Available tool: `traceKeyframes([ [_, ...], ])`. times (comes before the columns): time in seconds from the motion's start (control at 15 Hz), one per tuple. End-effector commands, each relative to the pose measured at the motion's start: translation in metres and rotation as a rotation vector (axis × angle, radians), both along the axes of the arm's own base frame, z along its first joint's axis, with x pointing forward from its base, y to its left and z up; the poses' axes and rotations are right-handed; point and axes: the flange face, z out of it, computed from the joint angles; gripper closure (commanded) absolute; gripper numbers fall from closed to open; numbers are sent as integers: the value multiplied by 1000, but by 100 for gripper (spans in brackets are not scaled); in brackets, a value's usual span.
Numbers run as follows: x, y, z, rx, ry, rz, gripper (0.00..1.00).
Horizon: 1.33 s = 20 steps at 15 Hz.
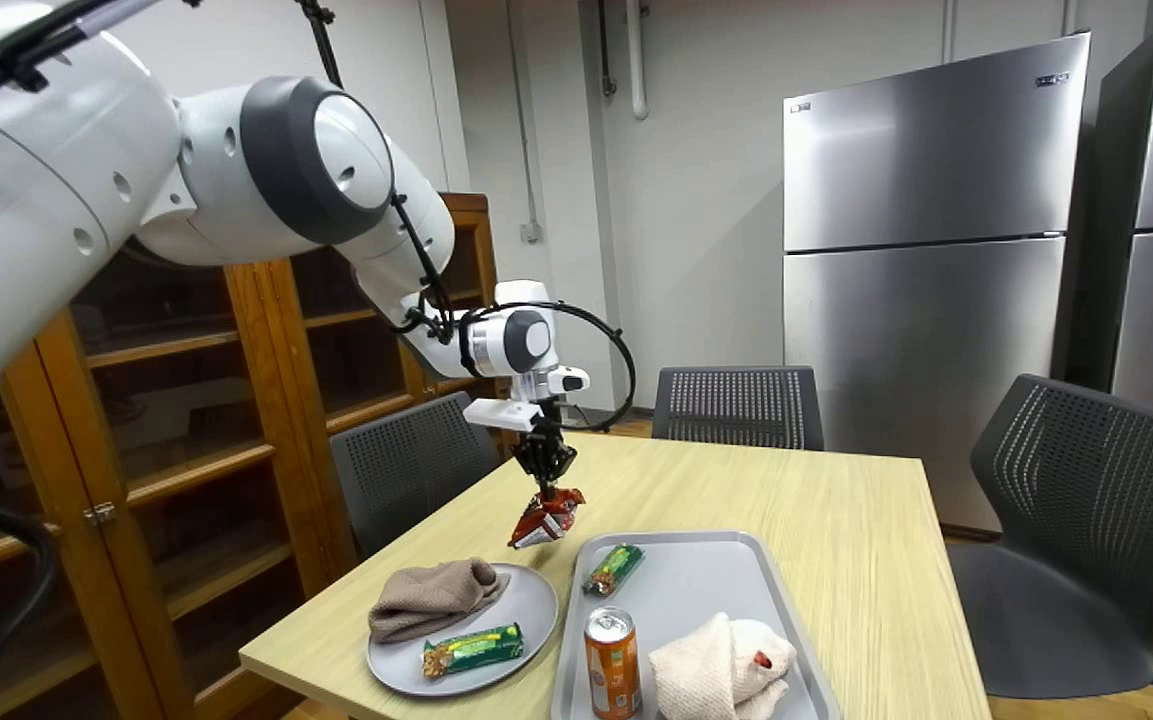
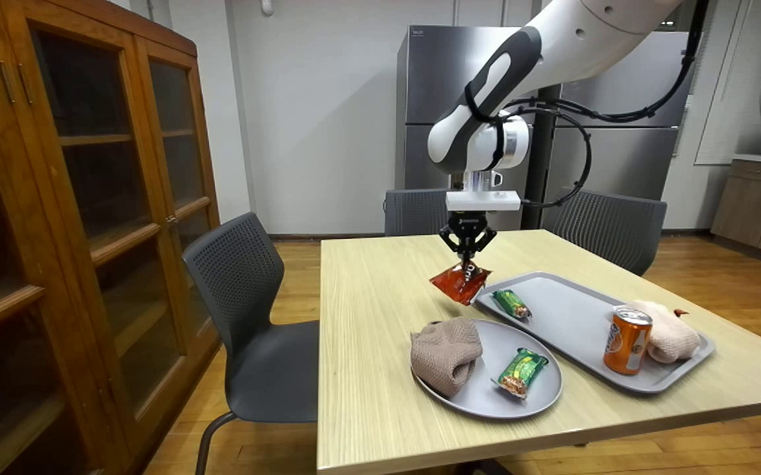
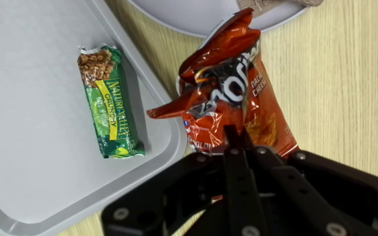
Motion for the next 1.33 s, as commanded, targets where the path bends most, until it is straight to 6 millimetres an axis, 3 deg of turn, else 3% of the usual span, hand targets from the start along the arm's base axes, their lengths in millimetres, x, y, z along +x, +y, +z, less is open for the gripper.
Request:
traceKeyframes([
  [0.0, 16, 1, -11, 7, 15, -7, 100],
  [0.27, 20, 0, -22, 7, 28, -8, 100],
  [0.33, 20, 0, -22, 6, 34, -14, 74],
  [0.4, 19, 1, -16, 11, 31, -3, 73],
  [0.53, 16, 5, 1, -2, 7, 19, 60],
  [1.0, -2, 16, 54, 17, -21, 95, 6],
  [1.07, -7, 19, 56, 18, -20, 99, 1],
  [1.27, -28, 31, 57, 19, -2, 117, 0],
])
